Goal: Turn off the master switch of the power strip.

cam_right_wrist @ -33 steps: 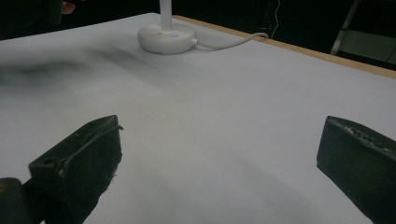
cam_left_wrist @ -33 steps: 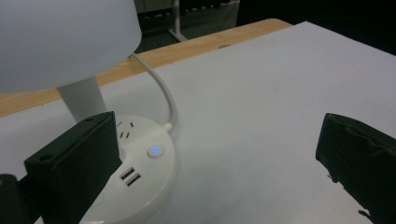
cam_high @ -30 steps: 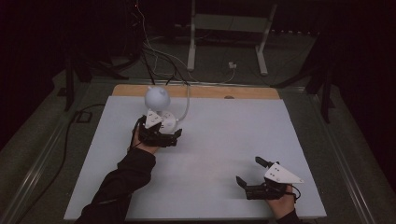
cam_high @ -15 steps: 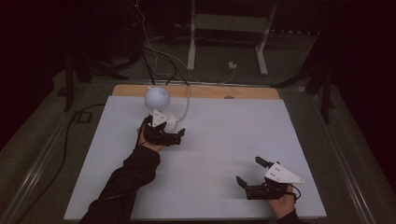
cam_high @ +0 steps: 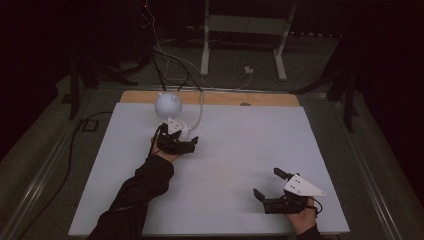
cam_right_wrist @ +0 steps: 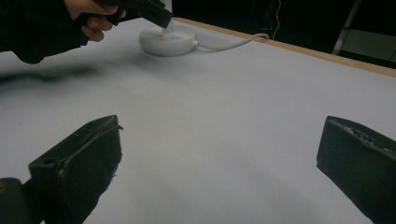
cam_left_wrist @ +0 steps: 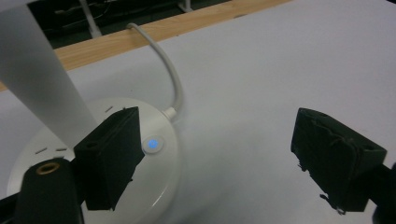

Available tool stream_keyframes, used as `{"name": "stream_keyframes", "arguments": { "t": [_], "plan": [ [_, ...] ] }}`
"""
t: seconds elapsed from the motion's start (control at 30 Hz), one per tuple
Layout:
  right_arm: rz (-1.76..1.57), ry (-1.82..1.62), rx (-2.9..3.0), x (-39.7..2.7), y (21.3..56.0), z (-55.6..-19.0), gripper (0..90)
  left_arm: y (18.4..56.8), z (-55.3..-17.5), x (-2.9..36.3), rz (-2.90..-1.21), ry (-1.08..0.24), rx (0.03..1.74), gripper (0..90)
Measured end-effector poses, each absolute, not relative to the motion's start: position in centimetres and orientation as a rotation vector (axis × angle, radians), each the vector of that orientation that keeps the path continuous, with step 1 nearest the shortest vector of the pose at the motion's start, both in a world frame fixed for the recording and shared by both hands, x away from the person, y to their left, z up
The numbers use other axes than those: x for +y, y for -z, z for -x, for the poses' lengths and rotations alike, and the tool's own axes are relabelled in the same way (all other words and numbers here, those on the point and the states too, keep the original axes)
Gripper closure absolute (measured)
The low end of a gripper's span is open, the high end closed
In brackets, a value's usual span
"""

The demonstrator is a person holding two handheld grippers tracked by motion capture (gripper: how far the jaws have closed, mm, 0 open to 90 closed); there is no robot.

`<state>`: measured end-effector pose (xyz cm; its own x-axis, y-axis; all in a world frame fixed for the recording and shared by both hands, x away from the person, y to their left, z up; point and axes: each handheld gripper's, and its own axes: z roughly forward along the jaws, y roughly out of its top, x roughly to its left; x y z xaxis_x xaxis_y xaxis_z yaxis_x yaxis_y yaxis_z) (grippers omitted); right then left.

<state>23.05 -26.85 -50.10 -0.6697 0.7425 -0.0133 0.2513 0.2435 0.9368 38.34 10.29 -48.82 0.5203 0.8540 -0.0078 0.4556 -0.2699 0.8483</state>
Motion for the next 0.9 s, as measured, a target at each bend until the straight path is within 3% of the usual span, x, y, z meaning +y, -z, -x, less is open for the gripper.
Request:
{"name": "stream_keyframes", "arguments": {
  "t": [0.2,0.43,0.73,0.9],
  "plan": [
    [-0.903,-1.423,2.063,-26.9,50.1,-23.0,0.0,49.0,-38.3,10.1,-1.905,-0.669,1.072,40.0],
    [-0.904,-1.423,2.063,-26.9,50.1,-23.1,0.0,49.3,-38.6,10.0,-1.919,-0.709,1.085,58.3],
    [-0.911,-1.43,2.061,-26.9,50.1,-23.1,0.0,49.1,-39.4,10.4,-1.911,-0.678,1.133,89.0],
    [-0.908,-1.431,2.063,-26.9,50.1,-23.0,0.0,49.0,-39.8,10.3,-1.929,-0.715,1.125,90.0]
  ]
}}
